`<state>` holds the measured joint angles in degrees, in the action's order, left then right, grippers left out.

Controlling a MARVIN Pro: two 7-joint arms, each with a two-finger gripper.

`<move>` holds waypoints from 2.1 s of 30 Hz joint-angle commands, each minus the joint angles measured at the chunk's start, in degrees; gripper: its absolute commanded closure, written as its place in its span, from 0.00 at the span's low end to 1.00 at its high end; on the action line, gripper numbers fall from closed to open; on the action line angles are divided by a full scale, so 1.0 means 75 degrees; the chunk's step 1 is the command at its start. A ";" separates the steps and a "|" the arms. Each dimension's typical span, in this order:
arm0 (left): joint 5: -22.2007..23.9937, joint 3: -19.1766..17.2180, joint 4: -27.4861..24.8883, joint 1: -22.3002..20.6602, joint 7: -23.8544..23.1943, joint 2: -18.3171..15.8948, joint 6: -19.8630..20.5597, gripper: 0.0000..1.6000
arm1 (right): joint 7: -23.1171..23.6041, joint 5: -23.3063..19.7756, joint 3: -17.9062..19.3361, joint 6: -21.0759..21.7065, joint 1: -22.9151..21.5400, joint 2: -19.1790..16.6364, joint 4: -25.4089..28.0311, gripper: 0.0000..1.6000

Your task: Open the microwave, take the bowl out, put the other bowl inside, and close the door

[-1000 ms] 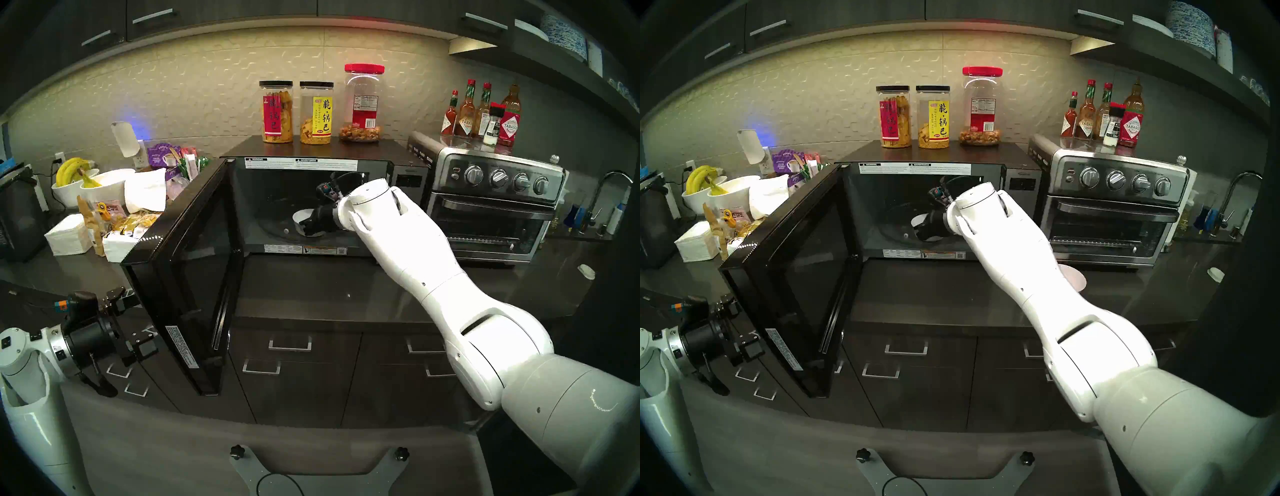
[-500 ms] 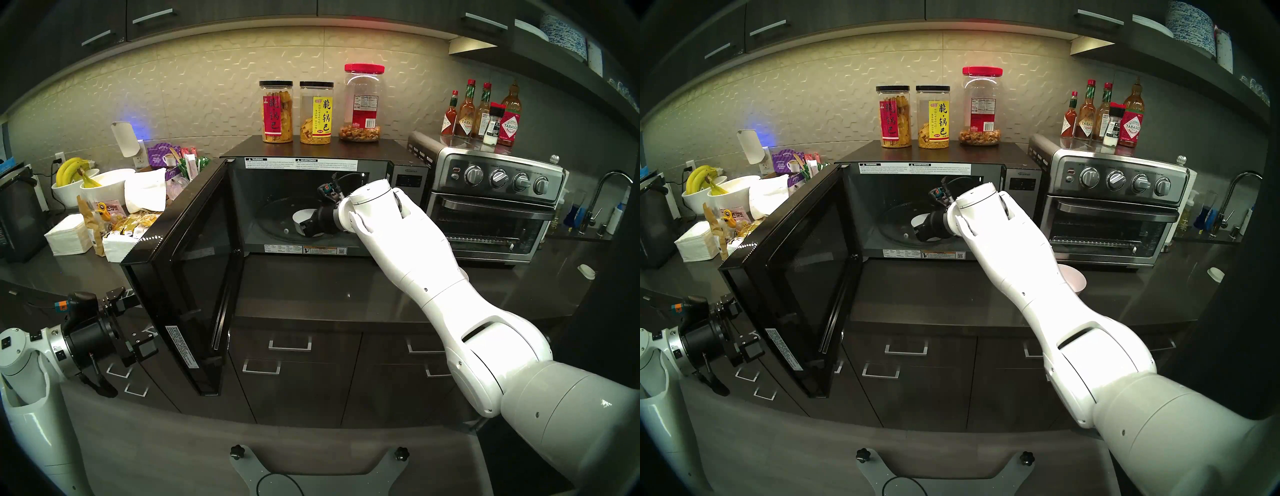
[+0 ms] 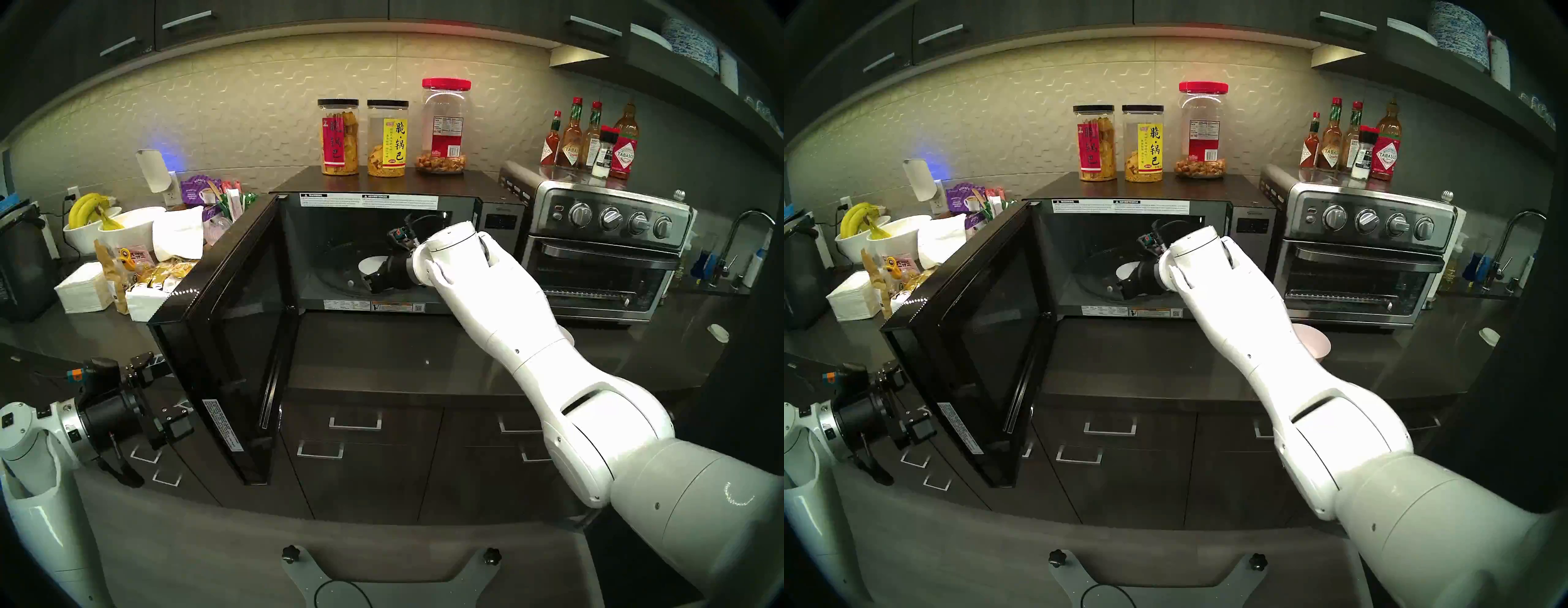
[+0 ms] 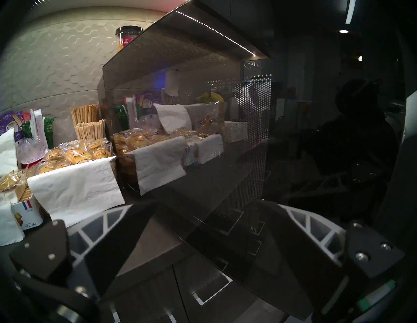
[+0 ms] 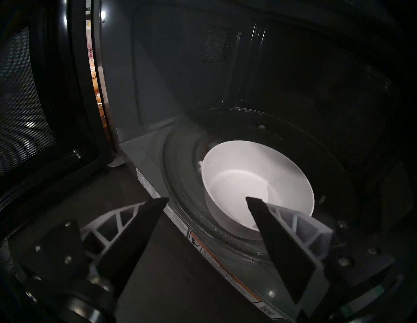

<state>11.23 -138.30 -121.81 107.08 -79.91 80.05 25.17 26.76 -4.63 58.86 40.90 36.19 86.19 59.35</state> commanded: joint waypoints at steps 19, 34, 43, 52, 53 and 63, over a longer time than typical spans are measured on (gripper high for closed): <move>0.0056 0.0006 -0.0115 0.0012 -0.0080 -0.0016 -0.0011 0.00 | -0.0079 0.0233 -0.0070 -0.0254 -0.0529 0.0440 -0.0471 0.19; 0.0056 0.0006 -0.0115 0.0012 -0.0080 -0.0016 -0.0011 0.00 | -0.0148 0.0276 -0.0076 -0.0302 -0.0666 0.0651 -0.0929 0.19; 0.0057 0.0006 -0.0115 0.0013 -0.0080 -0.0016 -0.0011 0.00 | -0.0229 0.0315 -0.0082 -0.0438 -0.0739 0.0751 -0.1227 0.27; 0.0057 0.0006 -0.0115 0.0013 -0.0080 -0.0016 -0.0011 0.00 | -0.0271 0.0344 -0.0076 -0.0487 -0.0728 0.0780 -0.1276 0.60; 0.0057 0.0006 -0.0115 0.0013 -0.0080 -0.0016 -0.0011 0.00 | -0.0278 0.0348 -0.0076 -0.0492 -0.0724 0.0781 -0.1273 0.60; 0.0057 0.0006 -0.0116 0.0013 -0.0081 -0.0016 -0.0011 0.00 | -0.0294 0.0384 -0.0074 -0.0534 -0.0649 0.0739 -0.1122 0.79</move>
<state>11.23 -138.30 -121.81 107.10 -79.91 80.05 25.18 24.45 -1.72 58.14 37.50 32.41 91.47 49.10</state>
